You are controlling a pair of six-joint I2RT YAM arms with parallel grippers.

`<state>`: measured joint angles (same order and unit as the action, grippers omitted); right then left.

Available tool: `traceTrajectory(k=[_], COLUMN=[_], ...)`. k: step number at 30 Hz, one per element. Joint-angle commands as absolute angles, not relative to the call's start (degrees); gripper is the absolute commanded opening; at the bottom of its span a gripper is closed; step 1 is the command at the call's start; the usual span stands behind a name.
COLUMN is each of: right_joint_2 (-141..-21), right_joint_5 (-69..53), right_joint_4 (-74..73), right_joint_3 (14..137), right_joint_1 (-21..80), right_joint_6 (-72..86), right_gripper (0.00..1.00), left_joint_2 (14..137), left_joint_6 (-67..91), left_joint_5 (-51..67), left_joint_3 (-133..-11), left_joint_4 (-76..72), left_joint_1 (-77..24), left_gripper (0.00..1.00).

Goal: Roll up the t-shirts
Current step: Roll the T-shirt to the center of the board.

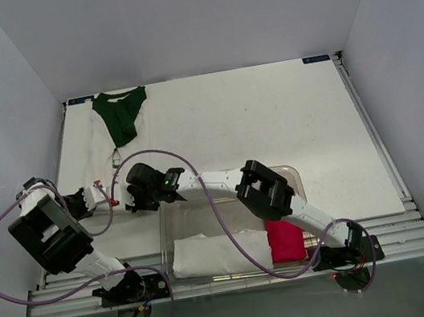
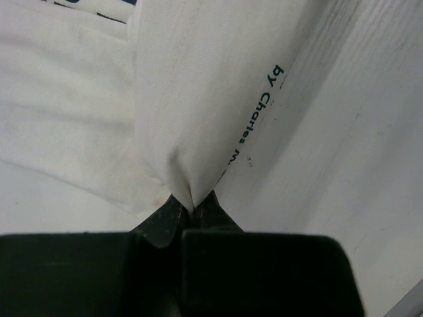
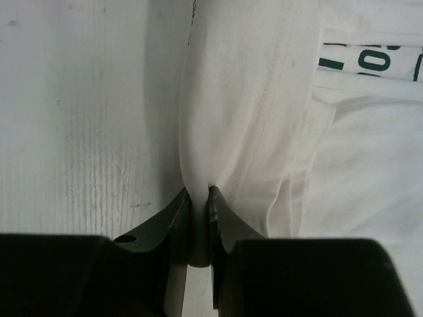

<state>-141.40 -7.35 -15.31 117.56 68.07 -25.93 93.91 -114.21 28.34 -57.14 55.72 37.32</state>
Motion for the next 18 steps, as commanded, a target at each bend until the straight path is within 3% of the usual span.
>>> traceTrajectory(k=[1, 5, 9, 12, 18], right_joint_2=[-139.14, -136.76, -136.4, -136.93, -139.65], right_joint_5=[-16.76, -29.51, -39.8, -42.17, -43.16], right_joint_4=[-20.56, -22.41, -22.67, -25.93, -18.03], right_joint_3=[119.09, 118.74, 119.7, 121.63, 121.99], right_joint_1=[66.8, 65.22, 63.02, 62.84, 59.68], right_joint_6=[-25.22, -22.34, -16.97, -17.49, -6.18], right_gripper=[0.19, 0.08, 0.08, 0.08, 0.08], left_joint_2=[91.31, 95.26, 96.59, 95.1, 100.09], left_joint_6=[-129.02, -128.5, -128.31, -129.46, -123.15], left_joint_5=[26.12, 20.84, 19.95, 18.99, 21.16], left_joint_3=[-60.02, -66.24, -70.05, -69.26, -71.44], left_joint_4=[63.6, 73.54, 79.53, 79.89, 78.84], left_joint_1=[37.09, 37.09, 37.18, 36.92, 36.39], left_gripper=[0.0, 0.0, 0.0, 0.02, 0.11])
